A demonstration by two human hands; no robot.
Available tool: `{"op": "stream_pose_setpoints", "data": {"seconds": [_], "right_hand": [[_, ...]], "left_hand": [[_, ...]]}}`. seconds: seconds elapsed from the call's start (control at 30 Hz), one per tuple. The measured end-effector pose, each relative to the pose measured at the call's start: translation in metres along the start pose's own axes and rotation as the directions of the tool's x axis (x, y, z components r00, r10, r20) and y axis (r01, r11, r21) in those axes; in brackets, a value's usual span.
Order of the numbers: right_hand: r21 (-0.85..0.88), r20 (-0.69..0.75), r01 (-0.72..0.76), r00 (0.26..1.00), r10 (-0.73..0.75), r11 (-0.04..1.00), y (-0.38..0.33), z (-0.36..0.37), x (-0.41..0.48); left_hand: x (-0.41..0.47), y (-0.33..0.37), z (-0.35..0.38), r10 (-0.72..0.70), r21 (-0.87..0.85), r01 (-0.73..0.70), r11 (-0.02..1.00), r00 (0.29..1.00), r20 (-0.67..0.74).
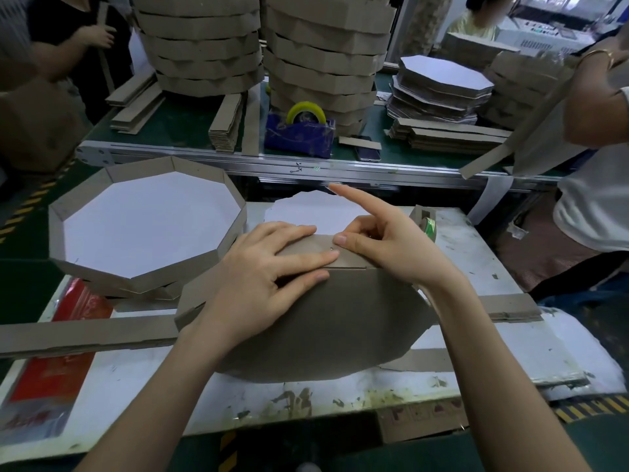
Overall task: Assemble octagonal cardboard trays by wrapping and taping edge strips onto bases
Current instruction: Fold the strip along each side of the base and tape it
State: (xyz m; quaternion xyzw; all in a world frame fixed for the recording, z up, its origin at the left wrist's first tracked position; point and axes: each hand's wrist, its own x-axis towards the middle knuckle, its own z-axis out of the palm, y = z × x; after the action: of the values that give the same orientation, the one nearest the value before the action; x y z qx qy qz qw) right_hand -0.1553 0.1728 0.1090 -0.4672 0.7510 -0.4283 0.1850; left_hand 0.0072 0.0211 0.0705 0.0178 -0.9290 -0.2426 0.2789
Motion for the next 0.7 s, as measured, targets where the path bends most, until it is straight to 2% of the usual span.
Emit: {"op": "stream_pose_setpoints", "data": {"seconds": [0.1, 0.2, 0.27, 0.43, 0.7], "right_hand": [[-0.083, -0.162, 0.012, 0.987, -0.025, 0.996, 0.001, 0.004, -0.001], [-0.060, -0.368, 0.042, 0.928, -0.061, 0.997, -0.003, 0.004, -0.002], [-0.040, -0.425, 0.069, 0.902, -0.079, 0.997, -0.008, 0.002, -0.005], [0.133, -0.420, 0.096, 0.907, -0.031, 0.986, -0.021, 0.004, -0.017], [0.106, -0.390, -0.126, 0.907, 0.158, 0.986, -0.024, 0.015, -0.020]], "left_hand": [[0.002, 0.004, -0.003, -0.015, -0.055, 0.016, 0.998, 1.000, 0.018], [0.003, 0.006, -0.005, -0.027, -0.096, 0.029, 0.995, 0.999, 0.016], [0.005, 0.006, -0.006, -0.035, -0.108, 0.038, 0.993, 0.999, 0.026], [0.009, 0.007, -0.005, -0.056, -0.138, 0.061, 0.989, 0.998, 0.039], [0.015, 0.012, -0.005, -0.071, -0.116, 0.078, 0.990, 0.995, 0.062]]}}
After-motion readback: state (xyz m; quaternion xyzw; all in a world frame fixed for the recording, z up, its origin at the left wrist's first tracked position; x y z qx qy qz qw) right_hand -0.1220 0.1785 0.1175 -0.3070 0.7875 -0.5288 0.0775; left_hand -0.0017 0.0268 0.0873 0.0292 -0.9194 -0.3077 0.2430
